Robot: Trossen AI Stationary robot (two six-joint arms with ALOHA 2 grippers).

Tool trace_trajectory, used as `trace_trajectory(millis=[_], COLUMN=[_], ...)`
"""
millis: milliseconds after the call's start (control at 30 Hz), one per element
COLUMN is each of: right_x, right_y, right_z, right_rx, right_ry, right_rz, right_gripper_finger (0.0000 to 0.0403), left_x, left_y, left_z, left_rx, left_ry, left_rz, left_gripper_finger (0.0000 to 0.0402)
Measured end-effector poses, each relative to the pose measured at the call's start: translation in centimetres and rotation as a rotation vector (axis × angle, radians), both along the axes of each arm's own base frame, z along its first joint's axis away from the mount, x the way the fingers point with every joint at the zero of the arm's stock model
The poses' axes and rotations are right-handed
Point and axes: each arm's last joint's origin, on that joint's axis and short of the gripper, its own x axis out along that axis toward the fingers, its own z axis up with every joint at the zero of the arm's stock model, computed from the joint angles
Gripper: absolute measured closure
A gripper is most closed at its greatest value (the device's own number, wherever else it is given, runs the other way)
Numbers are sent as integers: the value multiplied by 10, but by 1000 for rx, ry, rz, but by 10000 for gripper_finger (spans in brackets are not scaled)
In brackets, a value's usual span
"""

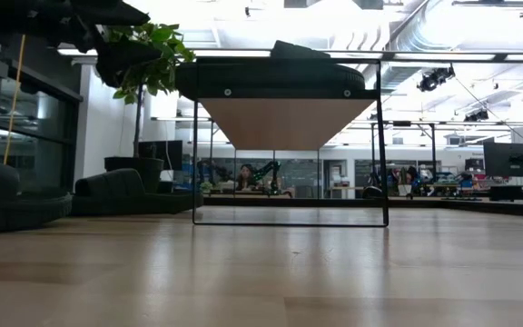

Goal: Pick and place slides into the shelf
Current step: Put the bottom right black slipper on the shelf

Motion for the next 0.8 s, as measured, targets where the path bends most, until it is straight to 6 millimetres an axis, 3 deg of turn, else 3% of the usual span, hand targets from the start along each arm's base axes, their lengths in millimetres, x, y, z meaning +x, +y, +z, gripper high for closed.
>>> trace_trajectory(millis=[367, 633, 800], right_x=[-19, -21, -21], right_y=[12, 15, 16], right_z=[1, 1, 0], right_rx=[-23, -8, 21], right_ry=[14, 12, 25], right_rz=[-21, -27, -37], right_gripper_finger=[231, 231, 256], left_x=[0, 0, 0], left_y=[0, 0, 0], left_z=[0, 0, 0], left_rx=[0, 0, 0], left_ry=[0, -4, -4], left_rz=[0, 0, 0], left_gripper_finger=[151, 151, 151])
